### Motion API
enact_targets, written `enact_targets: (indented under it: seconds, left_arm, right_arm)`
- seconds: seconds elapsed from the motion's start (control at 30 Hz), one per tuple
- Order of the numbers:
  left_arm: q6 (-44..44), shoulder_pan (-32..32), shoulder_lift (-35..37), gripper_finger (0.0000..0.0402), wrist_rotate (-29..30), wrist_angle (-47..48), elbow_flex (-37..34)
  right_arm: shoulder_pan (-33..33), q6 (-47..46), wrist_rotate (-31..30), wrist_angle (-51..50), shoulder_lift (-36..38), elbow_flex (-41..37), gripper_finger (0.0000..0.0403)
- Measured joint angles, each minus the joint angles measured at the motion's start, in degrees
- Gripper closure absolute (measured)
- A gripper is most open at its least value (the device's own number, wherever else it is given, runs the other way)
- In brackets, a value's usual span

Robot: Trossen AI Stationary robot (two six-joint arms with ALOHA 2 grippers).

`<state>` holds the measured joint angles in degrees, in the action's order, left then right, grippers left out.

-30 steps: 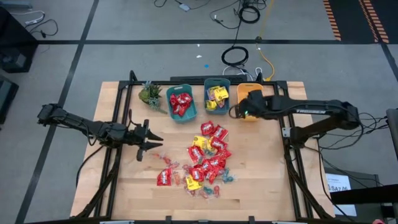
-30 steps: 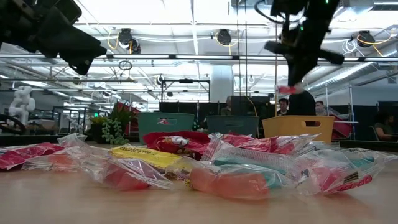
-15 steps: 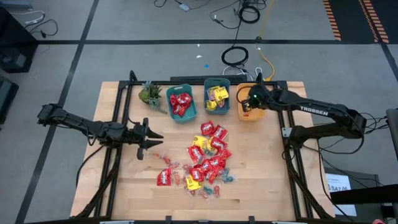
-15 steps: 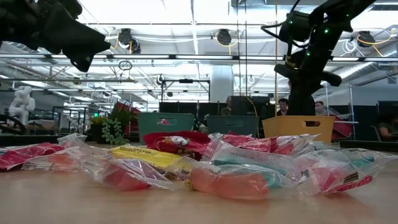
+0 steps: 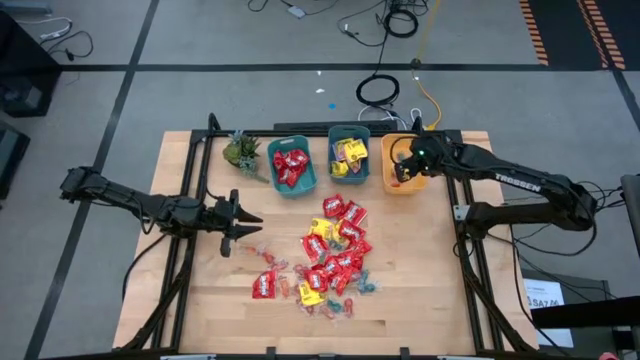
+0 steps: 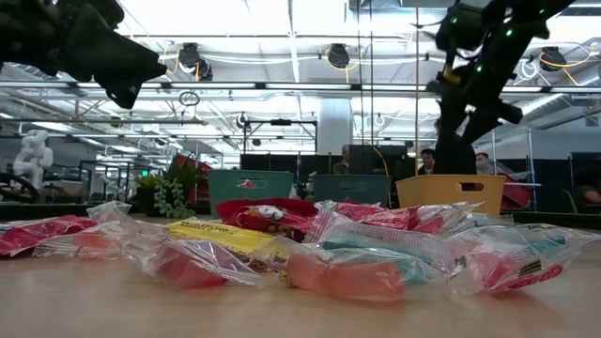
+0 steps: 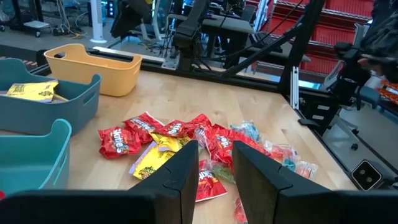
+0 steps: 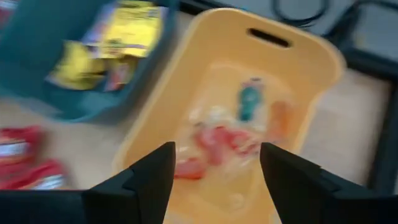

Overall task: Sort candy
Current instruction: Put the red candy into the green bin

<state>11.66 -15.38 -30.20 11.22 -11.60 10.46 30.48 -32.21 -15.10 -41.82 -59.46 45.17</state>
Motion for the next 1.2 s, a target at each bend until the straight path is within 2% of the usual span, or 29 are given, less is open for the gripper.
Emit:
enact_targets:
  seconds: [0.07, 0.2, 0.33, 0.4, 0.53, 0.7, 0.97, 1.2]
  left_arm:
    - [-0.2, 0.0, 0.0, 0.0294, 0.0, 0.0, 0.0]
    - [-0.2, 0.0, 0.0, 0.0294, 0.0, 0.0, 0.0]
    - [-0.2, 0.0, 0.0, 0.0294, 0.0, 0.1, 0.0]
    - [-0.6, 0.0, 0.0, 0.0294, 0.0, 0.1, 0.0]
    - [-3.2, 0.0, 0.0, 0.0294, 0.4, 0.1, 0.0]
    - [-3.4, 0.0, 0.0, 0.0294, 1.5, 0.1, 0.0]
    - [-3.4, 0.0, 0.0, 0.0294, 1.5, 0.2, 0.0]
    - [-3.1, 0.0, 0.0, 0.0294, 1.5, 0.2, 0.0]
  right_arm:
    - [-1.0, -2.0, 2.9, 0.3, 1.9, 0.0, 0.0173]
    - [-5.3, -3.4, 3.6, 2.4, 4.9, 0.0, 0.0184]
    - [-11.3, -5.1, 3.5, 7.8, 4.4, 0.0, 0.0201]
    - [-14.4, -3.1, 3.3, 10.7, 2.8, 0.1, 0.0208]
    - [-19.2, 0.8, 3.3, 13.2, -2.6, 0.1, 0.0213]
    - [-22.8, 0.3, 3.5, 16.3, -10.7, 0.1, 0.0209]
    - [-26.0, 0.4, 3.8, 27.6, -24.4, 0.1, 0.0207]
    - [-26.5, 0.3, 3.6, 30.6, -35.5, 0.1, 0.0207]
